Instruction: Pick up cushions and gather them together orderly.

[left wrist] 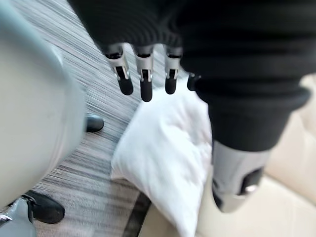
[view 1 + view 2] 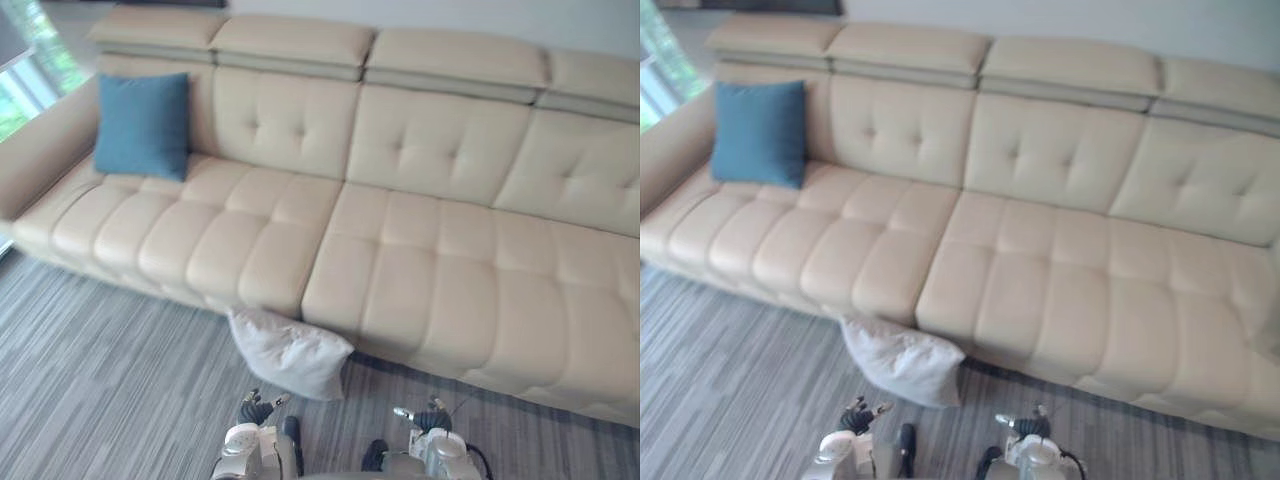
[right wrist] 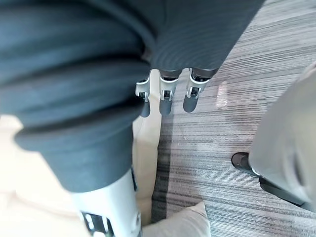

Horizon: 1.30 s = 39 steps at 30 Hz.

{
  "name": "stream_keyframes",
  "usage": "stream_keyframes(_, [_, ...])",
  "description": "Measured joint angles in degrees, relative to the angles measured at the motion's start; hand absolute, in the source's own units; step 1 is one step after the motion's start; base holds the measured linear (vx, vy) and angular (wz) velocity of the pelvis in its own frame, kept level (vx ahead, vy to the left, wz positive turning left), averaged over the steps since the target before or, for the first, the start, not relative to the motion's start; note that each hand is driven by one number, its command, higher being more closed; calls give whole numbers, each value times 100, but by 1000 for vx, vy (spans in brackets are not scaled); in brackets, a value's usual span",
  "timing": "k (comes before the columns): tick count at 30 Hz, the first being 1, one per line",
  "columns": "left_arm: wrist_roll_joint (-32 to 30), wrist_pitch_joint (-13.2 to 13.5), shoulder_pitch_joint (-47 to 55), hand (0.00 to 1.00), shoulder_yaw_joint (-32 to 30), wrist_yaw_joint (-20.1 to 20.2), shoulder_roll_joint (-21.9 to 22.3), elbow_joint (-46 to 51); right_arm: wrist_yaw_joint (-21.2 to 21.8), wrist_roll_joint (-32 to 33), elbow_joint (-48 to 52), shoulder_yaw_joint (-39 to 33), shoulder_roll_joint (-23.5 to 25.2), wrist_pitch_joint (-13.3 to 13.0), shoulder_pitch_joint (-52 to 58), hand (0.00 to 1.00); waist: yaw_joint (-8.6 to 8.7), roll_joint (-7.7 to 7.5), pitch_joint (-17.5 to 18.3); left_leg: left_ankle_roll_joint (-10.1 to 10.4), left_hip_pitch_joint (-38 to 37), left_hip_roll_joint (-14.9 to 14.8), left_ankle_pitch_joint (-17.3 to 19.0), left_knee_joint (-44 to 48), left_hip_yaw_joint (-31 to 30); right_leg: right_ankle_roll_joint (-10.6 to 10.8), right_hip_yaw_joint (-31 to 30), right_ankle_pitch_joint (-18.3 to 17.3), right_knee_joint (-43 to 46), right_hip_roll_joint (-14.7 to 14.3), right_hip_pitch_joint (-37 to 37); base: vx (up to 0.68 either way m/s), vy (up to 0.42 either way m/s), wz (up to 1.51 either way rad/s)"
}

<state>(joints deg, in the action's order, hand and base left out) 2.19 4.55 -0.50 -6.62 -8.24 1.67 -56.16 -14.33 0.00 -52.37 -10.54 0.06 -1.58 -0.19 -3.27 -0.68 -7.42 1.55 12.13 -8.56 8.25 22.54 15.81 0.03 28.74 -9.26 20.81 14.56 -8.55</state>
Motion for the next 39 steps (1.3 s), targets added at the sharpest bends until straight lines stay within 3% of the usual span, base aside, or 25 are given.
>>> stream_keyframes(3, [-99,6,18,0,167,0,-27,-43,-36,0,16,-43,-83,-6,27,0,21,-6,-4,105,-354,-535,293,349,470,229,162,123,-1,291,112,-106,221,48])
stream_keyframes(4, [-100,-1,0,0,240,-1,-35,-112,-29,-1,-27,-52,-137,-7,3,0,42,102,21,399,-475,-607,518,51,657,366,210,210,-44,338,100,-175,406,40])
stream_keyframes(6, [-108,1,-91,0,436,-7,-254,-174,4,4,-127,-41,11,30,4,0,22,-116,18,335,-528,-193,326,-371,702,582,213,521,-590,481,193,-109,348,29])
stream_keyframes(7, [-113,-25,-32,0,604,-7,-461,-299,27,5,-278,-48,36,43,19,0,78,-226,82,199,-596,146,154,-801,653,533,182,687,-1035,527,280,-24,269,26])
stream_keyframes(10, [-146,-35,11,0,652,-5,-602,-307,27,4,-462,-56,-76,65,41,0,110,-309,68,26,-634,469,246,-839,643,351,18,900,-767,799,267,10,255,22])
stream_keyframes(11, [-151,-36,43,0,652,-22,-660,-311,31,12,-486,-39,-87,88,18,0,103,-230,-63,-36,-744,556,313,-823,628,199,16,884,-381,937,210,35,216,5])
stream_keyframes(12, [-151,-41,85,0,654,-30,-705,-314,57,12,-441,15,-83,91,-18,0,119,-157,-161,-73,-860,563,337,-853,576,-116,-285,857,160,956,26,40,190,8])
stream_keyframes(13, [-146,-47,117,0,651,-34,-743,-318,65,11,-447,32,-108,43,-59,0,196,-122,-193,-147,-932,556,362,-914,539,-68,-553,701,496,884,-153,39,101,14])
stream_keyframes(15, [-100,-49,135,0,622,-39,-798,-325,74,14,-509,165,-122,49,-114,0,229,-113,-232,-114,-1129,515,318,-1136,477,176,-1008,240,911,350,-374,100,-8,17])
stream_keyframes(18, [-103,-54,113,0,568,-32,-787,-434,84,13,-510,229,-54,40,-127,0,295,-235,-253,19,-1353,516,280,-1236,462,46,-670,16,481,-157,-379,184,-124,11])
stream_keyframes(20, [-113,-53,111,0,518,-30,-765,-465,82,13,-525,214,-80,31,-126,0,308,-254,-239,81,-1392,503,319,-1250,424,54,-561,-35,354,-175,-297,208,-121,-9])
stream_keyframes(22, [-125,-59,23,0,536,10,-638,-548,82,13,-586,142,-186,31,-171,0,434,-60,-314,193,-1552,474,234,-1556,200,-33,-608,-84,819,-198,-354,231,-73,21])
stream_keyframes(24, [-207,-52,15,0,528,23,-628,-542,93,46,-566,-7,-218,-1,-48,0,417,-73,-313,209,-1674,429,235,-1579,57,-97,-639,-257,832,-233,-176,227,-87,53])
stream_keyframes(26, [-212,-47,3,0,441,69,-577,-506,91,115,-500,-73,-216,-2,56,0,413,-85,-309,225,-1503,335,243,-1178,-45,-50,-426,-293,534,-288,118,189,-86,56])
stream_keyframes(27, [-212,-52,-10,0,237,72,-521,-419,89,124,-454,-79,-181,-8,122,0,385,-102,-303,279,-1158,194,329,-384,-45,-44,-366,-289,255,-366,333,185,-76,22])
stream_keyframes(29, [-211,-55,7,0,-130,71,-472,-220,86,139,-390,-58,-94,-4,153,0,292,-33,-363,187,-424,-301,370,1669,17,-53,-383,-284,-138,-573,825,171,-52,-13])
stream_keyframes(31, [-211,-48,46,0,-168,67,-418,-141,79,241,-216,-63,-117,-2,164,0,221,36,-372,211,-74,-518,655,2272,8,-68,-541,-303,-219,-659,994,86,50,-53])
stream_keyframes(32, [-208,-48,43,0,-249,69,-370,-74,70,244,-68,-72,-103,-6,122,0,214,78,-387,249,68,-518,774,2004,-43,-68,-727,-303,-194,-651,1022,99,132,-82])
stream_keyframes(34, [-206,-34,29,0,-303,61,-247,-26,71,246,96,-58,-40,-17,135,0,173,149,-392,130,76,-416,455,939,-323,76,-959,-387,-77,-662,994,85,190,-88])
stream_keyframes(35, [-203,-31,-10,0,-319,65,-175,-38,60,247,152,-57,14,0,130,0,57,180,-342,455,37,-188,331,462,-783,327,-1247,-630,89,-655,790,44,181,-65])
stream_keyframes(36, [-203,-35,-95,0,-304,60,-202,-37,60,249,183,-7,88,8,129,0,53,65,-343,468,5,-51,332,396,-882,373,-1403,-666,55,-582,745,60,220,-60])
stream_keyframes(37, [-196,-22,-128,0,-295,62,-185,-4,46,248,132,12,220,40,130,0,33,-83,-363,475,70,252,325,511,-1472,419,-1664,-671,-50,-516,688,62,103,-24])
stream_keyframes(39, [-192,-23,-170,0,-289,58,-167,-4,33,246,126,15,264,52,128,0,28,-95,-354,463,101,366,364,571,-1780,489,-1822,-590,-125,-478,648,49,127,-35])
